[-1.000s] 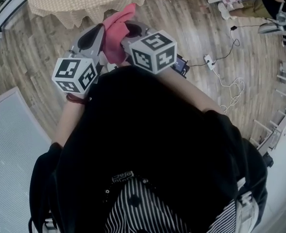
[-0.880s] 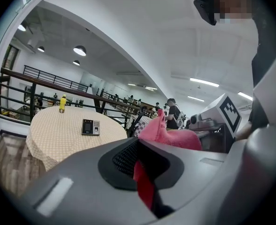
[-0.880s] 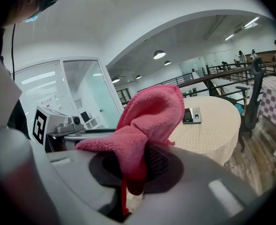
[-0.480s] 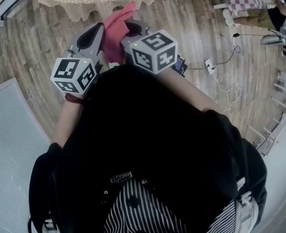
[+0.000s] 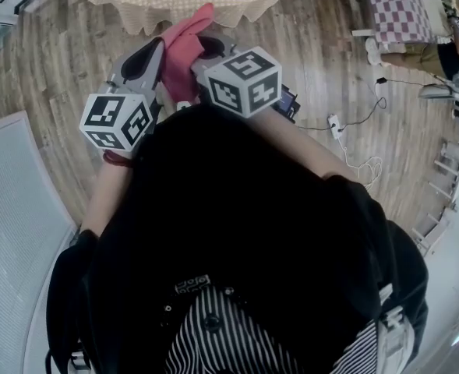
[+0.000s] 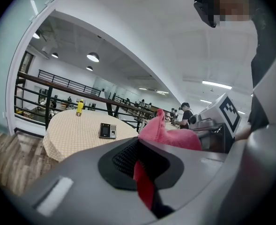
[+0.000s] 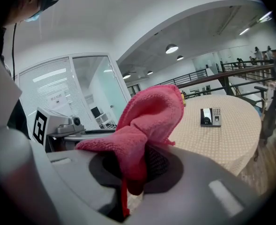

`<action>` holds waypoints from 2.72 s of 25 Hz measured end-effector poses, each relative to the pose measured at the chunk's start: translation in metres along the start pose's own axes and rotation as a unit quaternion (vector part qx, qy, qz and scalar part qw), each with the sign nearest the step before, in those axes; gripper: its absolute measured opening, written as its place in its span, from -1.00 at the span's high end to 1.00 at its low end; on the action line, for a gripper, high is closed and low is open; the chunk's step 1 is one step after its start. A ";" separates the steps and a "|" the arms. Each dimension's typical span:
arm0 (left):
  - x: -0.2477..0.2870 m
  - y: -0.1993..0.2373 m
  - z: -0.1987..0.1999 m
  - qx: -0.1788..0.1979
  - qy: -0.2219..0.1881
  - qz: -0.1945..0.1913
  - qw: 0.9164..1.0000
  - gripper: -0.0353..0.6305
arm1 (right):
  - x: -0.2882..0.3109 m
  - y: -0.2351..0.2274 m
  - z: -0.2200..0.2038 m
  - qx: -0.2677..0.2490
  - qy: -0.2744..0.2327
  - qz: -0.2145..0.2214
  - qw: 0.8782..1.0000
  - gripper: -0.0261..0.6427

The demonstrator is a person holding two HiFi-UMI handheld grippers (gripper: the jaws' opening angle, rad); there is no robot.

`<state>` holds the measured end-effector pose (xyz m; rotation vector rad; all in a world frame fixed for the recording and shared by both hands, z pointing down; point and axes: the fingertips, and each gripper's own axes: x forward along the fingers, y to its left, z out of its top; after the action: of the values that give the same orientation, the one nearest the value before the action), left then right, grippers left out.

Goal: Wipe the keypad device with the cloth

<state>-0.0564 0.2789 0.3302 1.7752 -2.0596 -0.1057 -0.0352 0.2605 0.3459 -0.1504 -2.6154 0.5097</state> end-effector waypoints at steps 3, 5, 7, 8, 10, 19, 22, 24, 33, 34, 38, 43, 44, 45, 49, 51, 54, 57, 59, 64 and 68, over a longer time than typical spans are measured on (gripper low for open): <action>0.008 0.010 0.005 0.000 -0.002 0.009 1.000 0.89 | 0.010 -0.007 0.008 -0.008 0.002 0.008 1.000 0.73; 0.017 0.016 0.010 -0.002 -0.004 0.013 1.000 0.89 | 0.015 -0.015 0.015 -0.011 0.004 0.012 1.000 0.73; 0.028 0.022 0.017 -0.003 -0.006 0.016 1.000 0.89 | 0.021 -0.025 0.024 -0.013 0.004 0.015 1.000 0.73; 0.035 0.025 0.021 -0.002 -0.007 0.017 1.000 0.89 | 0.024 -0.031 0.029 -0.014 0.004 0.016 1.000 0.73; 0.048 0.030 0.027 0.001 -0.007 0.019 1.000 0.89 | 0.028 -0.044 0.038 -0.015 0.002 0.017 1.000 0.73; 0.122 0.044 0.061 0.003 -0.007 0.043 0.999 0.89 | 0.041 -0.113 0.084 -0.023 0.006 0.042 0.999 0.73; 0.142 0.050 0.081 0.002 -0.009 0.061 0.998 0.89 | 0.047 -0.131 0.109 -0.025 0.008 0.057 0.998 0.73; 0.151 0.054 0.091 0.001 -0.011 0.072 0.997 0.89 | 0.051 -0.139 0.121 -0.029 0.009 0.068 0.997 0.73; 0.201 0.063 0.108 0.001 -0.004 0.107 0.994 0.89 | 0.061 -0.185 0.146 -0.021 0.020 0.106 0.994 0.73; 0.207 0.063 0.109 0.001 -0.003 0.109 0.994 0.89 | 0.061 -0.191 0.147 -0.017 0.021 0.109 0.994 0.73; 0.228 0.065 0.111 0.002 0.006 0.116 0.993 0.89 | 0.063 -0.212 0.152 -0.007 0.021 0.118 0.993 0.73; 0.242 0.071 0.113 0.017 0.028 0.110 0.993 0.89 | 0.070 -0.224 0.155 0.009 0.022 0.120 0.992 0.73; 0.245 0.075 0.113 0.016 0.030 0.108 0.994 0.89 | 0.074 -0.226 0.157 0.010 0.023 0.119 0.993 0.73; 0.247 0.080 0.114 0.015 0.030 0.106 0.994 0.89 | 0.079 -0.229 0.158 0.011 0.023 0.117 0.993 0.73; 0.261 0.093 0.115 0.009 0.032 0.079 0.996 0.89 | 0.090 -0.240 0.163 0.016 0.024 0.097 0.995 0.73; 0.275 0.099 0.122 0.015 0.036 0.055 0.998 0.89 | 0.094 -0.252 0.172 0.024 0.017 0.080 0.996 0.73; 0.294 0.112 0.142 0.032 0.039 0.017 0.999 0.89 | 0.105 -0.267 0.195 0.038 -0.005 0.048 0.998 0.73; 0.310 0.125 0.163 0.058 0.041 -0.020 0.997 0.89 | 0.116 -0.277 0.217 0.051 -0.031 0.018 0.998 0.73; 0.321 0.135 0.172 0.071 0.043 -0.039 0.996 0.89 | 0.124 -0.286 0.228 0.056 -0.041 0.001 0.998 0.73; 0.330 0.162 0.179 0.077 0.055 -0.091 0.991 0.89 | 0.149 -0.291 0.238 0.075 -0.058 -0.047 0.994 0.73; 0.319 0.202 0.183 0.080 0.060 -0.116 0.988 0.89 | 0.188 -0.278 0.245 0.078 -0.063 -0.064 0.993 0.73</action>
<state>-0.3411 -0.0292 0.3121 2.0617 -1.8161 0.0999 -0.3206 -0.0409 0.3305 0.1034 -2.6712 0.6940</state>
